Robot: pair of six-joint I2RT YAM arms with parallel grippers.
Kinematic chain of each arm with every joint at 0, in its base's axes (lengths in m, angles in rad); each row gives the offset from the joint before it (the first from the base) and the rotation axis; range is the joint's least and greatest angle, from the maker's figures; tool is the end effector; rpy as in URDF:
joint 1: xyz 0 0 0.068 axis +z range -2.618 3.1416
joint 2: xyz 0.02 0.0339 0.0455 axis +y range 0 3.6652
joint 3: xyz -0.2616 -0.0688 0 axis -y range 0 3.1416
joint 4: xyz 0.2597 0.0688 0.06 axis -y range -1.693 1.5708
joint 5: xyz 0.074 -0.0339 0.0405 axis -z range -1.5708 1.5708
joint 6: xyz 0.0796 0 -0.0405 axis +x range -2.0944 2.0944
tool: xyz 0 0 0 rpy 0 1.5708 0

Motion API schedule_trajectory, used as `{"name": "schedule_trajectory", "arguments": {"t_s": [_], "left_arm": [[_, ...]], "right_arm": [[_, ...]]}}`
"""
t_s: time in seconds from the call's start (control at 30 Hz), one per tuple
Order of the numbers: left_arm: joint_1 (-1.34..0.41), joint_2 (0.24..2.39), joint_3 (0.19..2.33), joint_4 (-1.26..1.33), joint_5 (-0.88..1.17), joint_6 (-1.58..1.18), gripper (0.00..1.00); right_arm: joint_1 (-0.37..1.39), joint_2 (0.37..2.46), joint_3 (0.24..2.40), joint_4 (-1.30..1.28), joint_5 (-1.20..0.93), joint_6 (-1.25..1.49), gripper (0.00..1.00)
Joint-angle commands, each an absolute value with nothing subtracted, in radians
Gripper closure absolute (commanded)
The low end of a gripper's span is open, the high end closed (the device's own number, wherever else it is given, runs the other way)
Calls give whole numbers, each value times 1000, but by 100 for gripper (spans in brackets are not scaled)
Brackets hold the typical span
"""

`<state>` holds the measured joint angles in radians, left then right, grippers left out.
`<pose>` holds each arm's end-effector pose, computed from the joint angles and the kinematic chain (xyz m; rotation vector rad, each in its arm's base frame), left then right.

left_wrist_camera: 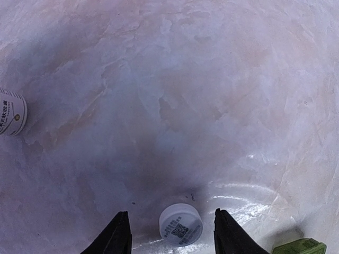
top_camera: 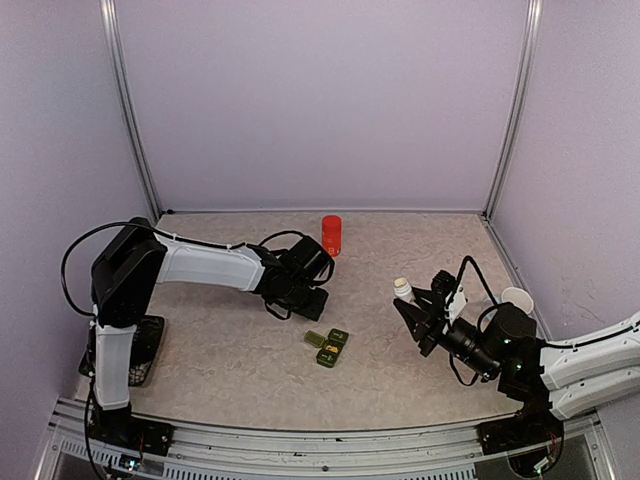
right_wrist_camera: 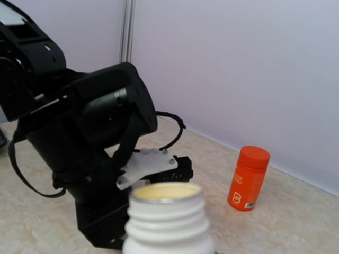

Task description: Sort the pills into containers

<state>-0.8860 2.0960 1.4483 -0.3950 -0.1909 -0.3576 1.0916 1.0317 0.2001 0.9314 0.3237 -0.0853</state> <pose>0.3097 -0.3554 0.0996 0.6132 2.5240 -0.2069 0.1395 0.2135 0.2014 -0.5989 1.3783 0.5765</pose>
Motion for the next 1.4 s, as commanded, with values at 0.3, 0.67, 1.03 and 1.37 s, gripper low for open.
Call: {"name": "schedule_trajectory", "arguments": {"t_s": [0.3,0.67,1.03,1.37], "left_arm": [[-908,2137,1473,-415,-213,-353,55],[-908,2132,1477,-405,-215,-351,63],[-908,2123,1468,-377,-207,-356,64],[-908,2122,1467,-374,-213,-357,67]], "right_arm": [[1088,1011,221,912,346,-77,69],[1087,1001,221,897,348,-76,69],[1087,1019,225,897,346,-77,68],[1087,1032,227,897,345,-76,67]]}}
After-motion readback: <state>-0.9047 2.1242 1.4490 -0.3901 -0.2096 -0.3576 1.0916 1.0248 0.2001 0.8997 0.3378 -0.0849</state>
